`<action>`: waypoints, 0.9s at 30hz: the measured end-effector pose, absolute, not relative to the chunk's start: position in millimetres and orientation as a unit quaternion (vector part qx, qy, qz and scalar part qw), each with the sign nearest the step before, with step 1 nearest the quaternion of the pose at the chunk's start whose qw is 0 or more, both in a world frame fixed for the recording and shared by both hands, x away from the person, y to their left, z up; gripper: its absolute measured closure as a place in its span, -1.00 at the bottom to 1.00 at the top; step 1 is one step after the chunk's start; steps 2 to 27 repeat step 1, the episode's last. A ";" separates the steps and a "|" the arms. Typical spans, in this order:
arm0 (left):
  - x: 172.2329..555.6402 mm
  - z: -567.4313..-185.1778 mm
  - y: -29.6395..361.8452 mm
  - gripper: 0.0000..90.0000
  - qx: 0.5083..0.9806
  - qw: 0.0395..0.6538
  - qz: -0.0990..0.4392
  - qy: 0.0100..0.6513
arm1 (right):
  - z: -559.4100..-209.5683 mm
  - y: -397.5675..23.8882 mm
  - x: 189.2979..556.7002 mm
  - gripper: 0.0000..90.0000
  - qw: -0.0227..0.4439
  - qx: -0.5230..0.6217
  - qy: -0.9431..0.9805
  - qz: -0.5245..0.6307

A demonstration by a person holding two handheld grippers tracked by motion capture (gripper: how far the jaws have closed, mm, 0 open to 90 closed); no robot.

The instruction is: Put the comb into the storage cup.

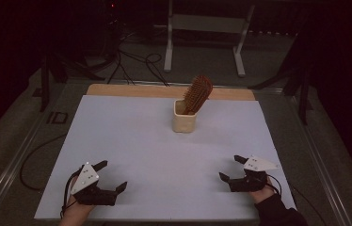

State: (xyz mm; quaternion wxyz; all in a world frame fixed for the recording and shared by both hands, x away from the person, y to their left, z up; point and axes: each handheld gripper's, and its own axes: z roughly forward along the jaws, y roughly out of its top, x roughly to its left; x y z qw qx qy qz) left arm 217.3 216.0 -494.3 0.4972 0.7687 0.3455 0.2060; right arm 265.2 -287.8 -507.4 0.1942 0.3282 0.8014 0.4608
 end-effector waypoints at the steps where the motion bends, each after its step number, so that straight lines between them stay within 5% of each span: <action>1: 217.3 -494.2 216.0 -1.00 0.769 0.497 0.206 0.345 | -507.3 -287.7 265.0 -0.79 0.194 0.328 0.801 0.461; 27: 217.3 -494.2 216.0 -1.00 0.769 0.497 0.206 0.345 | -507.3 -287.7 265.0 -0.79 0.194 0.328 0.801 0.461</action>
